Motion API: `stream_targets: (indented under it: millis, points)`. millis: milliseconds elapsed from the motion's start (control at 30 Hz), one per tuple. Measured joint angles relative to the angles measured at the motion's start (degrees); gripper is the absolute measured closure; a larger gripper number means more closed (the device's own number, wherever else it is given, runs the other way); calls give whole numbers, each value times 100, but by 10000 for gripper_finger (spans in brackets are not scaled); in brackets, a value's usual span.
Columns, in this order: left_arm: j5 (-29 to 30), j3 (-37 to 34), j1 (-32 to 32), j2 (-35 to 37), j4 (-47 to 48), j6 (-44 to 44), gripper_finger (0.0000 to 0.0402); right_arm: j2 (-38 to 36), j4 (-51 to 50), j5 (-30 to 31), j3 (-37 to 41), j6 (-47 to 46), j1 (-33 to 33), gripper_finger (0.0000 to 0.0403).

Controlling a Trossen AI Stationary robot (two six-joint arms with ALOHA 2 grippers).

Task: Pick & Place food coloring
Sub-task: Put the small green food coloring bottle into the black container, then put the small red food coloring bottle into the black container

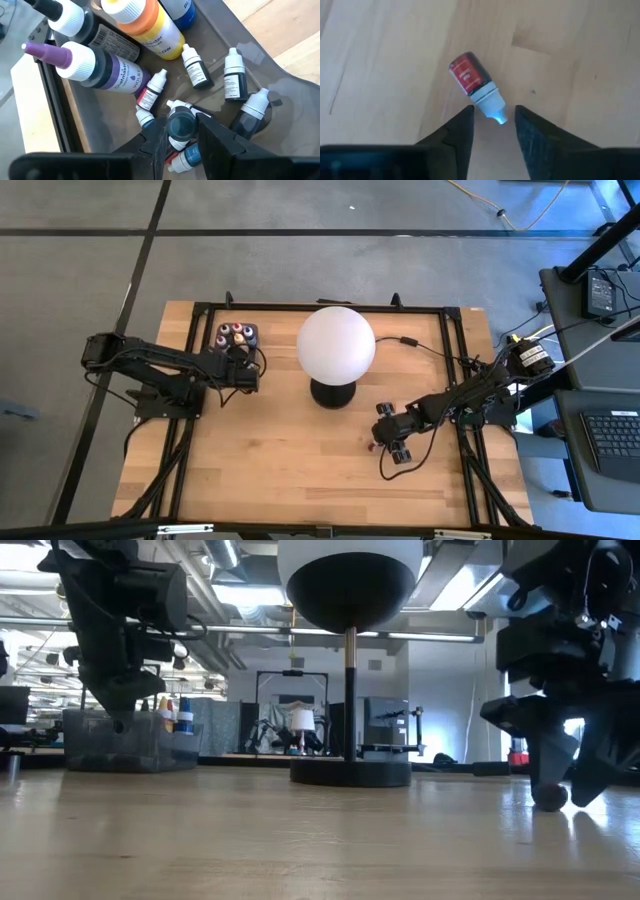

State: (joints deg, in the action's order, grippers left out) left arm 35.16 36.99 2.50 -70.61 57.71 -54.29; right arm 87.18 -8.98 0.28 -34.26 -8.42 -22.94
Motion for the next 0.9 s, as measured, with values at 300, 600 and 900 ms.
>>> stream_targets:
  millis: [300, 600, 900]
  points:
    - [-20, 2, -4, 0, 0, 392, 307, 7, 147, -81, 11, 282, -7, 339]
    - [-24, 2, -4, 0, 2, 405, 307, 7, 220, -73, 11, 277, -2, 362]
    - [-26, 2, -4, 0, 7, 408, 309, 7, 232, -55, 11, 277, -2, 355]
